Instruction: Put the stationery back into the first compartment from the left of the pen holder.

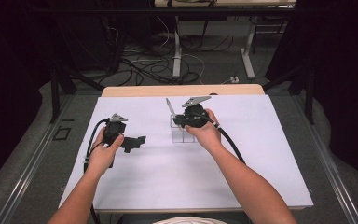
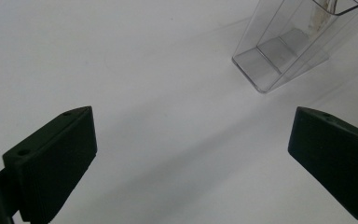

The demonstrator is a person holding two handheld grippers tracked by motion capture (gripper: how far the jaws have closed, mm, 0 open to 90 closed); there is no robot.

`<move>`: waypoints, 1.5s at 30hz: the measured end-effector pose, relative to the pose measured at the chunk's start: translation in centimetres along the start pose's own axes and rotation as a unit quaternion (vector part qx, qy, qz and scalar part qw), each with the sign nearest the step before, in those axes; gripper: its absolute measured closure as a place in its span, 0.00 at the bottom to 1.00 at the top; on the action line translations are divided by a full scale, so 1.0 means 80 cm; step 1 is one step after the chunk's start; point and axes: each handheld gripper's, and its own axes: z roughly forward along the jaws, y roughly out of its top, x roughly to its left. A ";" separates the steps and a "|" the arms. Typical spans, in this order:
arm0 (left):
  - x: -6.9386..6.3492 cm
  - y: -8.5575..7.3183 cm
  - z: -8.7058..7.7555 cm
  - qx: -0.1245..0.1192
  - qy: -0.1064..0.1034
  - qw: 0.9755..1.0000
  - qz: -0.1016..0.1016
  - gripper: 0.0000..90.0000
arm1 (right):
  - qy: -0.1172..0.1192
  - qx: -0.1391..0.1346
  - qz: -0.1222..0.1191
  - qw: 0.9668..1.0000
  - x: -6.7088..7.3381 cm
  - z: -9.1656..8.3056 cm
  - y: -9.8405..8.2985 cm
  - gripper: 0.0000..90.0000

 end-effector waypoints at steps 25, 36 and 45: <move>0.004 0.000 -0.005 -0.004 0.005 1.000 -0.004 0.03 | -0.024 -0.008 -0.010 1.000 0.006 -0.060 -0.002 0.47; 0.006 -0.001 -0.007 -0.010 0.006 1.000 -0.008 0.03 | -0.068 -0.031 0.028 0.997 -0.001 -0.107 -0.038 0.27; 0.007 -0.002 -0.007 -0.013 0.006 1.000 -0.012 0.03 | -0.121 -0.030 0.069 0.990 -0.015 -0.144 -0.072 0.00</move>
